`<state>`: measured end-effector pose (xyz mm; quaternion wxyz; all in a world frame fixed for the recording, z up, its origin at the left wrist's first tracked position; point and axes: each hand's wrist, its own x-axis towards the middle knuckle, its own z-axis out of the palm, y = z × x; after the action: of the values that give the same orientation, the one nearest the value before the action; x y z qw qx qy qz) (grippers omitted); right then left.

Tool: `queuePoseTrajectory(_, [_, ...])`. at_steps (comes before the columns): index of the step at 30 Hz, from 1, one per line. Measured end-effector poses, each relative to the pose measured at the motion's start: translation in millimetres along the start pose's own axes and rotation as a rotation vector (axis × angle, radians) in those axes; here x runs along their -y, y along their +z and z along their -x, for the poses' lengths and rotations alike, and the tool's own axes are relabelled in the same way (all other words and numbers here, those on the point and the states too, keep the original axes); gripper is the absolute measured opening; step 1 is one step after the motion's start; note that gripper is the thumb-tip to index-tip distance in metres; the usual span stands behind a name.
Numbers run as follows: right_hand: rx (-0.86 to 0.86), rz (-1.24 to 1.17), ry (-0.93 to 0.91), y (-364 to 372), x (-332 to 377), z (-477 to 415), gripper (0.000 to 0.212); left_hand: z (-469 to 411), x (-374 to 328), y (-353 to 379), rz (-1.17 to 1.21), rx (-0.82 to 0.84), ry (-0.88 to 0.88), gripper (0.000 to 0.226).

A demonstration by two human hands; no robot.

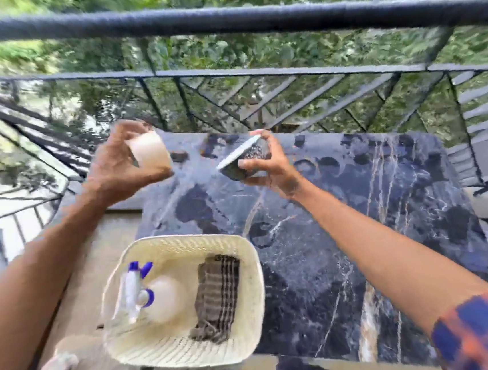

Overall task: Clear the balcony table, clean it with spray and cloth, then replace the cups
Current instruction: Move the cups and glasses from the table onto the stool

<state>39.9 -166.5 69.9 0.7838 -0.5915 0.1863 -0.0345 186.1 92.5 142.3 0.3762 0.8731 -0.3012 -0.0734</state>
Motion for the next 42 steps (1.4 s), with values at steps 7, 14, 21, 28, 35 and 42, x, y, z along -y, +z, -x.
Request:
queuePoseTrajectory(7, [0.336,0.427,-0.225,174,20,-28,0.078,131,86,-145,-0.103,-0.252,-0.283,0.072])
queuePoseTrajectory(14, [0.836,0.961,-0.438,399,2,-28,0.067,313,184,-205,-0.137,-0.427,-0.715,0.08])
queuePoseTrajectory(21, [1.192,1.498,-0.582,556,-104,11,0.061,447,267,-145,-0.071,-0.5,-1.114,0.094])
queuePoseTrajectory(28, [1.076,1.694,-0.19,544,-278,20,0.091,508,325,-47,0.113,-0.46,-1.406,0.091])
queuePoseTrajectory(35, [0.899,1.696,0.107,515,-399,4,0.102,535,396,14,0.223,-0.547,-1.475,0.104])
queuePoseTrajectory(42, [0.987,1.497,0.149,484,-455,-6,0.112,556,444,50,0.072,-0.364,-1.257,0.101])
